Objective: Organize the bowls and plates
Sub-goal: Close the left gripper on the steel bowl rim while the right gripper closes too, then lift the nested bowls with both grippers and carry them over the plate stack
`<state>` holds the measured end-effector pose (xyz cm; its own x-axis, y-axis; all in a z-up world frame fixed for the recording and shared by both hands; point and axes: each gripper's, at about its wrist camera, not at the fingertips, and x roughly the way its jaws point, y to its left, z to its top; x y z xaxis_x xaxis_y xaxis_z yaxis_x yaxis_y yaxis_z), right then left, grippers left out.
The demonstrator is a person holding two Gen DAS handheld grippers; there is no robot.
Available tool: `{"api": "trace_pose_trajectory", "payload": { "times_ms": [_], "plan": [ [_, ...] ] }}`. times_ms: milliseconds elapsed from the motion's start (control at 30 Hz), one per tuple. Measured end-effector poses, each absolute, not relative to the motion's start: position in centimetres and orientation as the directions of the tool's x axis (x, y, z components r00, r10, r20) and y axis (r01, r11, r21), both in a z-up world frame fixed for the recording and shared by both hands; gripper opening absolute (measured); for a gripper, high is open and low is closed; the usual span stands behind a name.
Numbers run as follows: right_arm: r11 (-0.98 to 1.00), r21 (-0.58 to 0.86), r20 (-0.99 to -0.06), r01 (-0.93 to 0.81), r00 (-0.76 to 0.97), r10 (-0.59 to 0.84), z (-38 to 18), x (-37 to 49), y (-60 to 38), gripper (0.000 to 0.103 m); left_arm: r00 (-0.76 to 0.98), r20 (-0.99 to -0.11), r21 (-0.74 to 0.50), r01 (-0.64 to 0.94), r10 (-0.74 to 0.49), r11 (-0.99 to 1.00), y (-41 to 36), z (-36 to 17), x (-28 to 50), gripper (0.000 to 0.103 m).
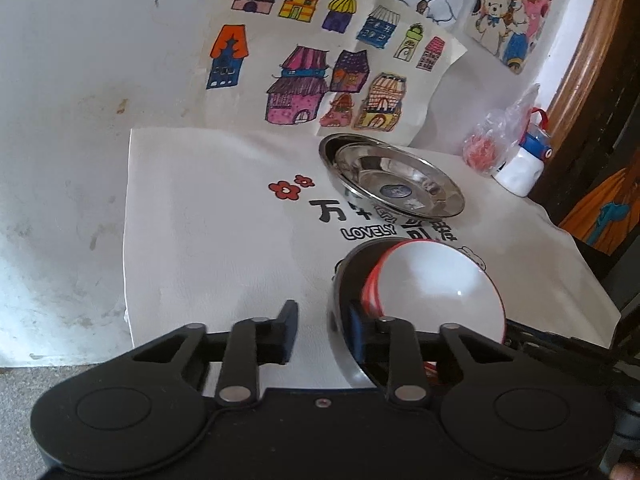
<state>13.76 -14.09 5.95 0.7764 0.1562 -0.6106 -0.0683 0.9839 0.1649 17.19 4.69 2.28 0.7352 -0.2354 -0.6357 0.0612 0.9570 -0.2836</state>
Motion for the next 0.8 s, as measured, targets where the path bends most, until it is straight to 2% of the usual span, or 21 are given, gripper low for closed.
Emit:
{"api": "trace_pose_trajectory", "payload": {
  "times_ms": [67, 133, 800],
  "plan": [
    [0.983, 0.172, -0.605, -0.063, 0.781, 0.155, 5.9, 13.6, -14.0, 0.012, 0.739, -0.631, -0.273, 0.074, -0.237, 0.959, 4.3, 2.3, 17.1, 0.016],
    [0.979, 0.198, -0.601, -0.053, 0.782, 0.164, 5.8, 13.6, -14.3, 0.011, 0.741, -0.628, -0.267, 0.080, -0.237, 0.960, 4.0, 2.4, 17.0, 0.012],
    [0.959, 0.282, -0.584, 0.005, 0.794, 0.168, 5.4, 13.3, -15.6, 0.010, 0.740, -0.629, -0.310, 0.043, -0.239, 0.950, 3.4, 2.4, 17.2, 0.009]
  ]
}}
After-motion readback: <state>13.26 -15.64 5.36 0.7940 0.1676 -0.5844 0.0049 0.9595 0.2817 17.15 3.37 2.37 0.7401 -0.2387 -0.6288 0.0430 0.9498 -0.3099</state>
